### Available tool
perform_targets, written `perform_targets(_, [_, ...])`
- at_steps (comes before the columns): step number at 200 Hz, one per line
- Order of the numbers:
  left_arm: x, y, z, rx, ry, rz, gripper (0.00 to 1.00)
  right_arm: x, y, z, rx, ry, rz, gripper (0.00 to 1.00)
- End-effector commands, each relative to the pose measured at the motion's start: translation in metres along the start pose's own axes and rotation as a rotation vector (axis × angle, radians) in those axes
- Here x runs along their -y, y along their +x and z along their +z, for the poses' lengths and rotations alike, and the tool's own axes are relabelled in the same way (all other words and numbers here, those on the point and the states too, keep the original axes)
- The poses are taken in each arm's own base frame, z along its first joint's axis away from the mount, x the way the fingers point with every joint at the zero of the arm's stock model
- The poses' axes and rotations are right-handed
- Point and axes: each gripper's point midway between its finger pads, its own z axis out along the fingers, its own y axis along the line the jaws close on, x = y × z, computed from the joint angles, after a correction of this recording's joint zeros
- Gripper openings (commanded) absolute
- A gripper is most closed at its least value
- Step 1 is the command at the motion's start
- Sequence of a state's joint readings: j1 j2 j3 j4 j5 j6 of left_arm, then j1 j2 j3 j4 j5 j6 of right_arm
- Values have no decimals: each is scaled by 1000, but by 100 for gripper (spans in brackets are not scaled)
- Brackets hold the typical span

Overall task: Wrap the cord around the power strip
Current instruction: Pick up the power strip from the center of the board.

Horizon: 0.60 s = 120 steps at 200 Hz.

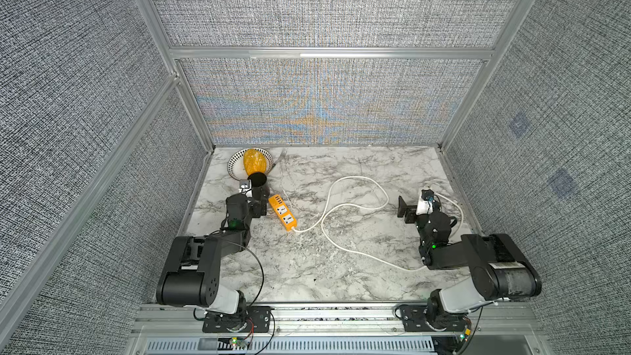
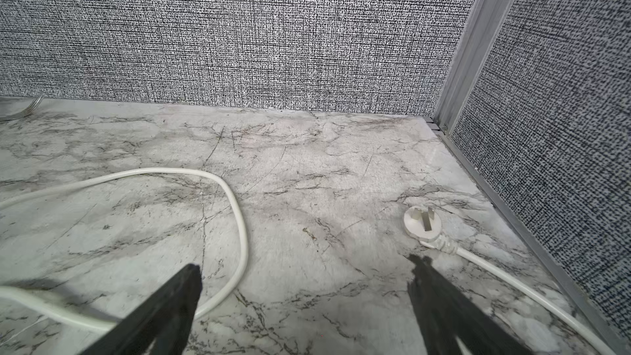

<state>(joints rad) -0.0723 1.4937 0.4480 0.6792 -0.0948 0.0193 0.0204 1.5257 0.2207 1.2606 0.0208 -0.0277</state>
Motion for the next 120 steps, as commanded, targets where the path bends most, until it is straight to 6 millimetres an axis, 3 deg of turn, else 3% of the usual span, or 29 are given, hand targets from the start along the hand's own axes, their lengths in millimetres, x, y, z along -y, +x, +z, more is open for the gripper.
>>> perform_targets(1, [2,-4,-1,17,11,2,99,0,-1,0,3,2,4,98])
perform_targets(120, [2,-5,-1,17,12,2,99,1,0,1,-3,-11,17,98])
